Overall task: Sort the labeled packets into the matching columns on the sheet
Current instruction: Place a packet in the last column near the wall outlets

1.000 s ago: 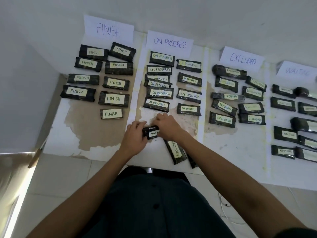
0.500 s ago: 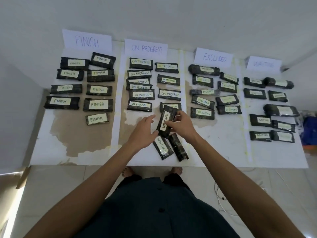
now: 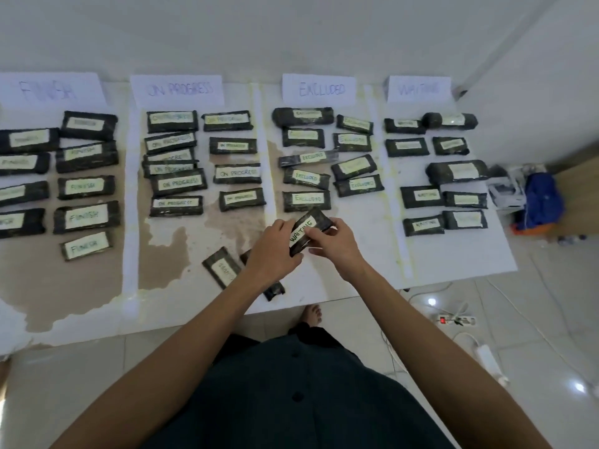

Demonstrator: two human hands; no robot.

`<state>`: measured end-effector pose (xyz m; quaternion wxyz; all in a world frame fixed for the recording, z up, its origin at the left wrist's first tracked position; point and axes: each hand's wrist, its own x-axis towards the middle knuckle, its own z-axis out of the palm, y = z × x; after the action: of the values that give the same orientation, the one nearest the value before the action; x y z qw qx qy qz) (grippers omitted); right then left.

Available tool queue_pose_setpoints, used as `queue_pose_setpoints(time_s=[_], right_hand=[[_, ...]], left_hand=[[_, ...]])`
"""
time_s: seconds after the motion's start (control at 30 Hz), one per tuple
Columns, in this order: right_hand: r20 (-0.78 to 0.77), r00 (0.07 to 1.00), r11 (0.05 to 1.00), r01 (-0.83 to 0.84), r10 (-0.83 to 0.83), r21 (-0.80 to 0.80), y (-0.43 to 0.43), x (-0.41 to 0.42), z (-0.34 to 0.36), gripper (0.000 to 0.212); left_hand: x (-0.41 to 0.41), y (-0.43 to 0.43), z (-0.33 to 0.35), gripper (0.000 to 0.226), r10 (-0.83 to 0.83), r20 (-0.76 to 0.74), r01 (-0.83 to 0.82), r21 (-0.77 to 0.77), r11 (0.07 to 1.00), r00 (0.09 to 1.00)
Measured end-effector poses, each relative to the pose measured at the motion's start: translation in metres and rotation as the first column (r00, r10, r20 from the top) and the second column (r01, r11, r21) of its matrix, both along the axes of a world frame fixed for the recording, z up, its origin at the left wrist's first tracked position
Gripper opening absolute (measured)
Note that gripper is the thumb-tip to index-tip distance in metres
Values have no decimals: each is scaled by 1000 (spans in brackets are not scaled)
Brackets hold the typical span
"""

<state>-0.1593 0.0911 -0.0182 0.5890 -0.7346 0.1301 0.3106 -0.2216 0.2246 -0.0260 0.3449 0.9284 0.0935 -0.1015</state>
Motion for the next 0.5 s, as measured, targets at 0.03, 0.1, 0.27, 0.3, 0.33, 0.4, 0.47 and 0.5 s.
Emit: queue_pose_setpoints(time_s=[0.03, 0.1, 0.27, 0.3, 0.33, 0.4, 0.47, 0.5], right_hand=[[16, 1000, 1000, 0, 0, -31, -15, 6, 3, 43], [63, 998, 994, -12, 19, -109, -48, 17, 5, 48], [126, 988, 947, -40, 84, -320, -134, 37, 2, 53], [134, 987, 931, -38, 93, -362, -149, 40, 3, 52], [140, 985, 917, -33, 96, -397, -163, 42, 3, 52], [138, 987, 896, -15, 85, -444, -191, 47, 2, 53], [128, 989, 876, -2, 72, -482, -216, 51, -1, 54], [121, 990, 865, 4, 65, -502, -229, 53, -3, 55]], left_hand=[[7, -10, 0, 69, -20, 2, 20, -10, 1000, 1000], [22, -31, 0, 69, -64, 12, 64, -34, 997, 998], [61, -90, -1, 66, -136, 10, 136, -93, 986, 991], [68, -102, -2, 65, -152, 11, 153, -93, 984, 988], [76, -115, -5, 64, -171, 17, 171, -86, 981, 985], [89, -139, -11, 62, -202, 22, 203, -47, 978, 979], [101, -160, -18, 63, -229, 25, 229, 8, 973, 973], [107, -171, -22, 64, -249, 31, 248, 27, 968, 968]])
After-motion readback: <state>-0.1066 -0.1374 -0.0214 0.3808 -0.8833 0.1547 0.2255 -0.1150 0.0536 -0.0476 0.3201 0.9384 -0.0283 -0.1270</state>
